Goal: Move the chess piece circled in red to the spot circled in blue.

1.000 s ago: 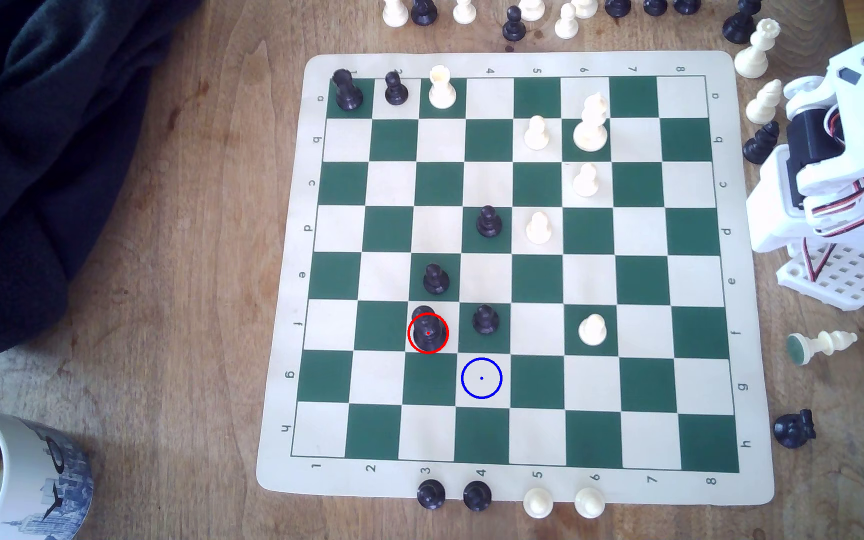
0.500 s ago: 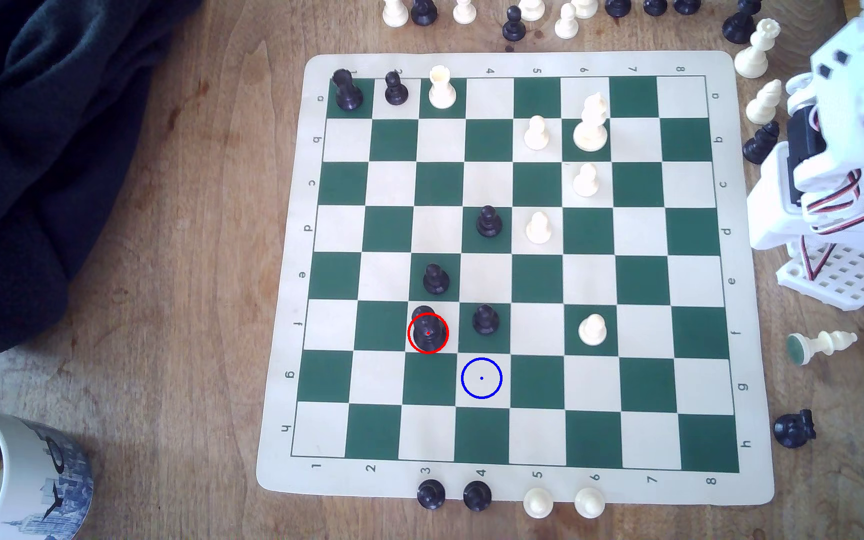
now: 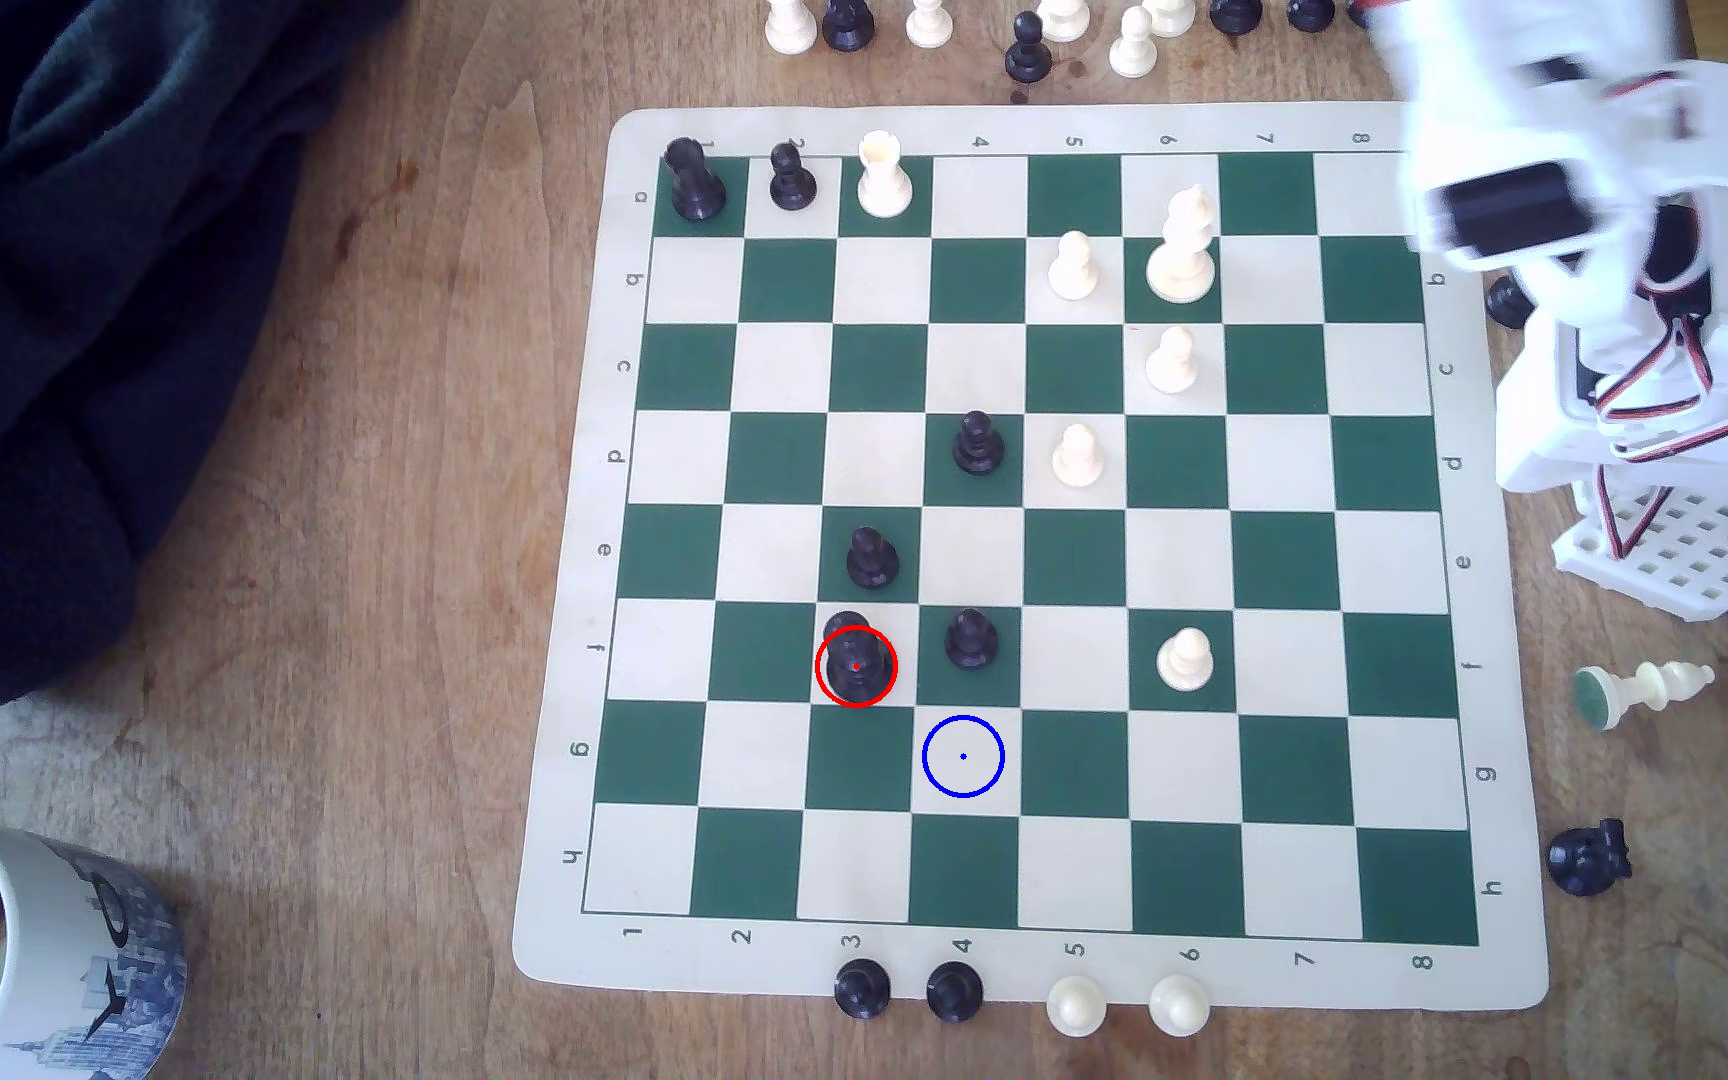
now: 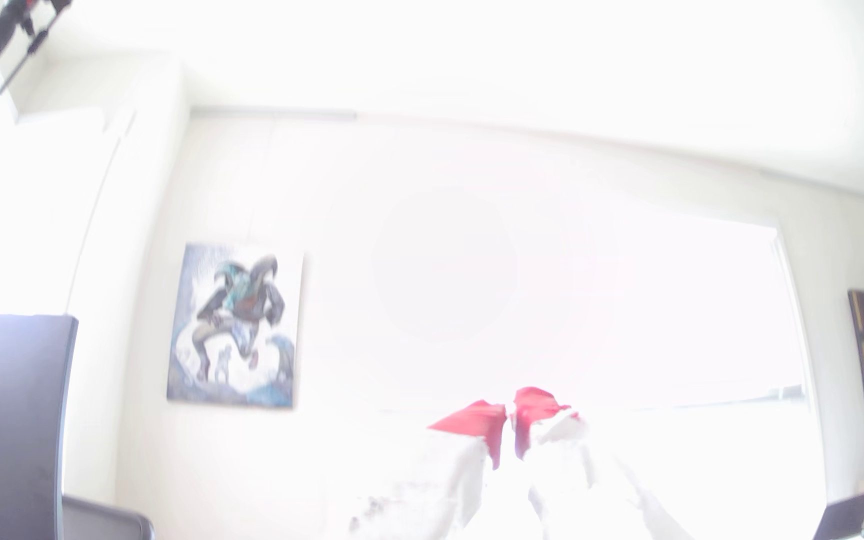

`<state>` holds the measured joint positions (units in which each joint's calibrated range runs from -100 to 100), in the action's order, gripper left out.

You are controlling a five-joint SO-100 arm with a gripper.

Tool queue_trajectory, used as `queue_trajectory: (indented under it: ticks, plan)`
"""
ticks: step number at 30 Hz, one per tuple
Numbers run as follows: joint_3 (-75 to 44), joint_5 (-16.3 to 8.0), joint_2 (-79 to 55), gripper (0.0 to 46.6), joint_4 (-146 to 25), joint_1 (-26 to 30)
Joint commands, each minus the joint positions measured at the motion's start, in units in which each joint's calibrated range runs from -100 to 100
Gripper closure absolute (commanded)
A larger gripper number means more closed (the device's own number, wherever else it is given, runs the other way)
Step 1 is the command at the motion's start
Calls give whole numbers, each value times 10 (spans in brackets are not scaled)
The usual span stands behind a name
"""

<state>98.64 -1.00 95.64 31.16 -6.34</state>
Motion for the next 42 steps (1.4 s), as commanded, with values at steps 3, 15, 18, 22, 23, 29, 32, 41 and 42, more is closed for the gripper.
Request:
queue_trajectory:
  ticks: [3, 15, 18, 22, 23, 29, 32, 41, 42]
  plan:
    - [-85, 2, 0, 464, -281, -5]
    - [-359, 32, -185, 464, -623, 101]
    - [-462, 20, -289, 464, -673, 104]
    - [-588, 0, -400, 464, -735, 116]
    - [-620, -4, -427, 464, -756, 117]
    - [-805, -43, -563, 464, -910, 154]
    - [-874, -60, -636, 464, -967, 165]
    - [-995, -99, -765, 459, -1000, 205]
    - [-1015, -101, -793, 452, -1002, 203]
